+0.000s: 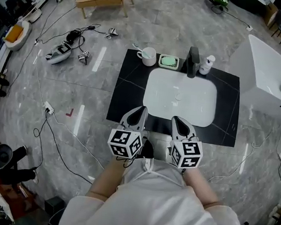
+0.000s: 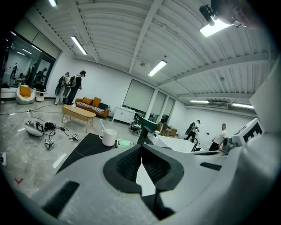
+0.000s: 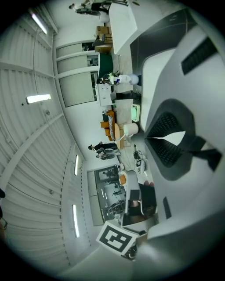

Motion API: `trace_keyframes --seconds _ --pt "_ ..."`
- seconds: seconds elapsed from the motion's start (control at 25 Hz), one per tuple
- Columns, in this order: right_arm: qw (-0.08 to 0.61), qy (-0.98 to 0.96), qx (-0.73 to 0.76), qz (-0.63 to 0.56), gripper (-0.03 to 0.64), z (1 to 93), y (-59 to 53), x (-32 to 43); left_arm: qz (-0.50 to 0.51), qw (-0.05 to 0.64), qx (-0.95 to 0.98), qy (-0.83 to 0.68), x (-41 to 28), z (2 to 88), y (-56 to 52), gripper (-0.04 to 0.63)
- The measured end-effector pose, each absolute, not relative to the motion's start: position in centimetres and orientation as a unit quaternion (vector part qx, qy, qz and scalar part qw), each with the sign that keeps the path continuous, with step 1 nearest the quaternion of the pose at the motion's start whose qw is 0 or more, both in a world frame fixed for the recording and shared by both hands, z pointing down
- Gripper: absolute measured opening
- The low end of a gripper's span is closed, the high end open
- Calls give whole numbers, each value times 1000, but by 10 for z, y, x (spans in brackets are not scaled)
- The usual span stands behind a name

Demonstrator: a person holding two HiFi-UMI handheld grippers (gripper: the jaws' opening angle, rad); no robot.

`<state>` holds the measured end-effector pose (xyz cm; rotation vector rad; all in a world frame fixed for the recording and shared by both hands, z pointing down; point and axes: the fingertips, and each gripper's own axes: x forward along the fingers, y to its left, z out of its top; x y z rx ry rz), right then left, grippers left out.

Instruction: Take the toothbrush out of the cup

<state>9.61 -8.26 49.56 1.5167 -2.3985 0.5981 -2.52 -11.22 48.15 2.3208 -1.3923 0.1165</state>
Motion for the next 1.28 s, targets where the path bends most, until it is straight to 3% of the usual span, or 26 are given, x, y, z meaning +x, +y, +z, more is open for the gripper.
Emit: trace_keyframes --seconds 0.68,1.12,1.16,1.24,1.28 --pt "144 -784 558 231 28 519 -250 33 68 182 863 -466 -88 505 -304 20" --pt "170 -790 532 252 28 545 -295 32 61 233 847 -474 -83 537 -374 22" --pt "171 -790 530 255 28 547 -298 32 62 240 843 -478 -83 542 -380 32" --pt "174 -791 526 259 28 551 -305 34 57 264 834 -480 -82 552 -391 136" --pt "177 -792 524 259 28 553 -308 36 55 276 830 -481 -81 556 -396 147"
